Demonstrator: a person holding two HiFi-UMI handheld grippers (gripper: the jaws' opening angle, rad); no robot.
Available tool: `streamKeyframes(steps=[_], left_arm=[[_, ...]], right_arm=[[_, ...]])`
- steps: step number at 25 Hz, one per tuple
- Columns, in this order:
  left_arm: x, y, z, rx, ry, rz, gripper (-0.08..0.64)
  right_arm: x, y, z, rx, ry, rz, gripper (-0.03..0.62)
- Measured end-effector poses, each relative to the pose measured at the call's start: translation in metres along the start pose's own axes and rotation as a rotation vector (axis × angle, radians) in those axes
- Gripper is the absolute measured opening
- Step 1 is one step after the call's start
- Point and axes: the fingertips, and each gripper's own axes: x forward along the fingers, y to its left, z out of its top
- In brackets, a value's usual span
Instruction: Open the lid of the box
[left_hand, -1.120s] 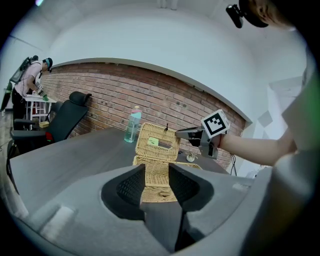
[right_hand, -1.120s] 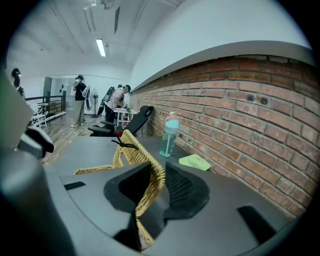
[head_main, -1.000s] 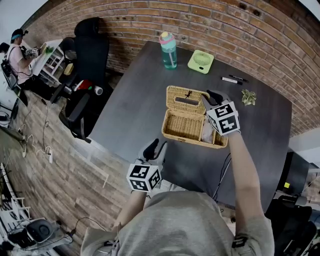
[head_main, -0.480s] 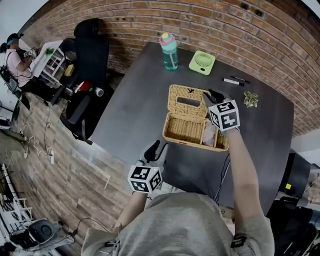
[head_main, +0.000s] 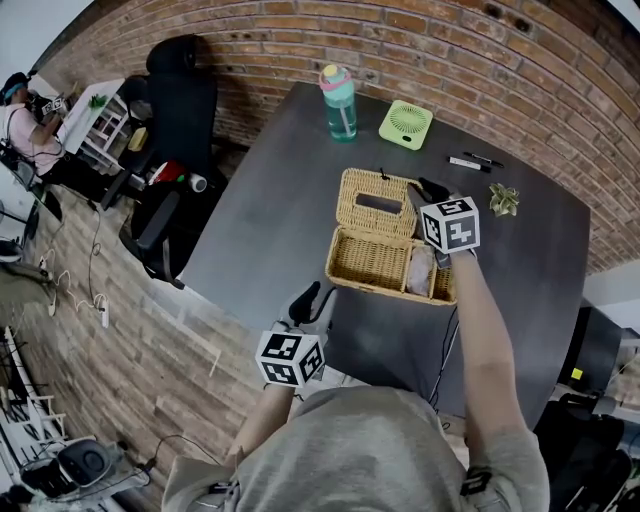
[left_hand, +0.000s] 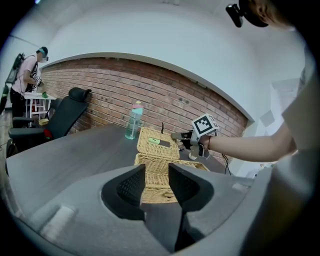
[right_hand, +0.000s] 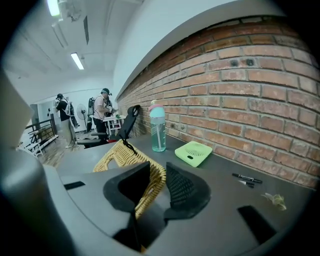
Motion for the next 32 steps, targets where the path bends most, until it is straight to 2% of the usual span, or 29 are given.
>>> streamKeyframes(steps=[25,32], left_arm=[[0.001,0.006,-0.004,-0.006,0.013,0.018,0.147],[-0.002,0.004,-0.002,-0.004,0.008,0.023,0.147]], right_arm=[[0.036,-0.018,-0.040,0.178,0.082,-0.007,0.101],[0.036,-0.018,-0.041,0.179,0.088,-0.014,0.101]])
